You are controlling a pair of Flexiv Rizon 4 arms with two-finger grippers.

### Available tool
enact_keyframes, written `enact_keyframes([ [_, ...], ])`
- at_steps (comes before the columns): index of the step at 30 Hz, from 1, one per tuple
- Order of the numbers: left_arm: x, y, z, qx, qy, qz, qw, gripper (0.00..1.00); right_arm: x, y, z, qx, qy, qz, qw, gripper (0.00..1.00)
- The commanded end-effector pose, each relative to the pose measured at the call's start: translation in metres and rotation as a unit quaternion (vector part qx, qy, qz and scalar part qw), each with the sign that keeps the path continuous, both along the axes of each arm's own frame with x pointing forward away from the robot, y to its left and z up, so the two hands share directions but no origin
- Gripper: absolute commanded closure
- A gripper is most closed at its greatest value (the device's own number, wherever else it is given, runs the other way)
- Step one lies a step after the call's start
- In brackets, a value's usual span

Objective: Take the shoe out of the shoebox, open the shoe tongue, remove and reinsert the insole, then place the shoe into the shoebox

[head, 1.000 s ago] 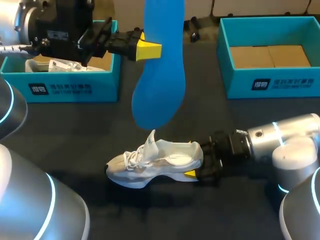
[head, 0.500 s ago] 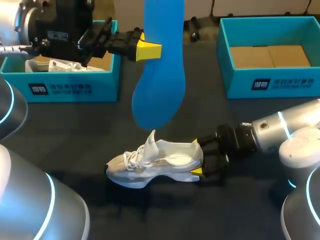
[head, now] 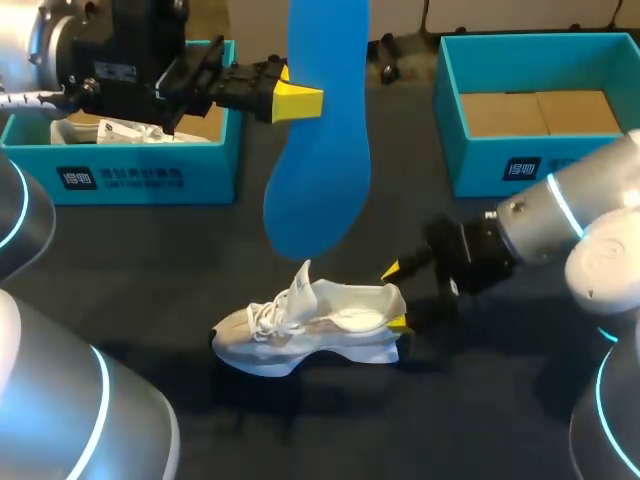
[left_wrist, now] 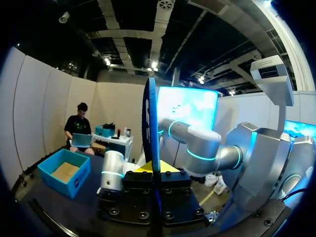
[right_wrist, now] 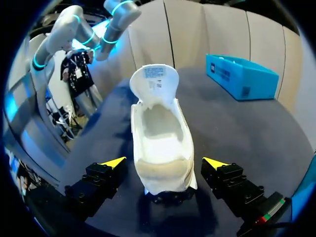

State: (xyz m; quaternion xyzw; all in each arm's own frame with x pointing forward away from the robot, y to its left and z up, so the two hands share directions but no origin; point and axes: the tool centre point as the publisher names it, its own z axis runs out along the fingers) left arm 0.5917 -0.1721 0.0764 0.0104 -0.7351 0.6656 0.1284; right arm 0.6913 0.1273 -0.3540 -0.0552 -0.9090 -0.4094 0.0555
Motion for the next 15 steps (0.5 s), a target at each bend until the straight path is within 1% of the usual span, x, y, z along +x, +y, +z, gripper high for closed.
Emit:
enact_keyframes([
  [1,0.001,-0.001,0.001,0.002,0.0,-0.002,1.0,1.0,-0.004,0.004,0.012,-0.226,0.016,0.003,0.974,0.0],
  [3,0.001,-0.001,0.001,0.002,0.0,-0.002,1.0,1.0,-0.005,0.005,0.015,-0.245,0.01,0.001,0.97,0.0],
  [5,0.001,-0.001,0.001,0.002,0.0,-0.002,1.0,1.0,-0.004,0.007,0.019,-0.275,-0.002,0.001,0.961,0.0],
  [9,0.001,-0.001,0.001,0.002,0.0,-0.002,1.0,1.0,-0.001,0.01,0.019,-0.308,-0.014,0.004,0.951,0.0],
  [11,0.001,-0.001,0.001,0.002,0.0,-0.002,1.0,1.0,0.001,0.011,0.018,-0.32,-0.015,0.009,0.947,0.0],
  [13,0.001,-0.001,0.001,0.002,0.0,-0.002,1.0,1.0,0.004,0.013,0.017,-0.346,-0.01,0.019,0.938,0.0],
  [14,0.001,-0.001,0.001,0.002,0.0,-0.002,1.0,1.0,0.004,0.013,0.017,-0.346,-0.01,0.019,0.938,0.0],
  [15,0.001,-0.001,0.001,0.002,0.0,-0.002,1.0,1.0,0.007,0.016,0.016,-0.369,-0.005,0.029,0.929,0.0],
])
